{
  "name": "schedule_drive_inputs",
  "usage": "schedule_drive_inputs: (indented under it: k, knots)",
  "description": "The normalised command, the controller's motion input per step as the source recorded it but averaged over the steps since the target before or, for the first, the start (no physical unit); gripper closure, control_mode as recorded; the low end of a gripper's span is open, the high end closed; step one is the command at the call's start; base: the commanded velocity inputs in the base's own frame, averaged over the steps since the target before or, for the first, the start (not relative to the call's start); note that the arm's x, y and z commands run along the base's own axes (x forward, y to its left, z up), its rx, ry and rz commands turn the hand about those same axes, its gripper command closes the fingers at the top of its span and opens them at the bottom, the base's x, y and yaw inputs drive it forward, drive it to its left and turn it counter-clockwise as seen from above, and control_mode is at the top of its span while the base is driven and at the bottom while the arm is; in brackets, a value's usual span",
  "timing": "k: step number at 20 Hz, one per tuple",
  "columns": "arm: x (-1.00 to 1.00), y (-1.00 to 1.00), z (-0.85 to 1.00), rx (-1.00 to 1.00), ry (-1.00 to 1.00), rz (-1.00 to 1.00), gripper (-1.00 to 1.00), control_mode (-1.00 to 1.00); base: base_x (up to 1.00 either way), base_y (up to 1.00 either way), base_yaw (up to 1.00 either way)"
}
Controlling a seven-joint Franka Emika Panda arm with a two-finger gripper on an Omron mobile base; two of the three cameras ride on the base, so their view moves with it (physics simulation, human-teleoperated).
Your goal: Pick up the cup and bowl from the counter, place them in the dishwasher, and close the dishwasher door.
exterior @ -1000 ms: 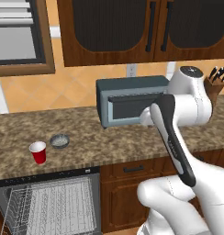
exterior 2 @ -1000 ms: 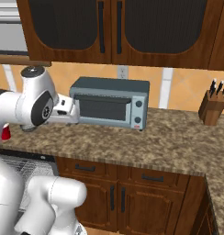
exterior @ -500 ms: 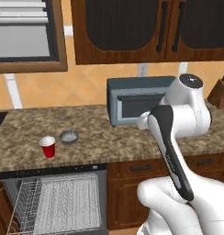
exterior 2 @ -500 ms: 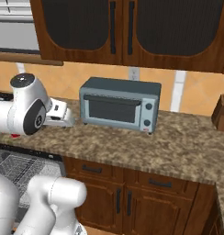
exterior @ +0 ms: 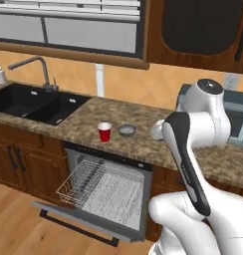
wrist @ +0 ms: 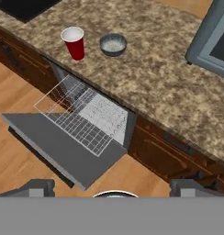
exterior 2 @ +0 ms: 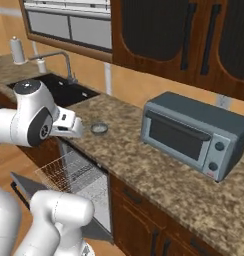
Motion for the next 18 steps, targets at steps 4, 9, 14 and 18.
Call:
schedule_drive_inputs:
  k: [4,9,14,18]
  knots:
    - [0.00,0.00,0.00,0.00,0.00,0.00,-1.00,1.00,0.00,-0.98,0.31]
    - [0.00,0.00,0.00,0.00,0.00,0.00,-1.00,1.00,0.51,-0.20,0.34]
    - [0.00,0.00,0.00,0.00,0.00,0.00,-1.00,1.00,0.44,0.20,0.27]
    - [0.00,0.00,0.00,0.00,0.00,0.00,-1.00,1.00,0.10,0.49,0.31]
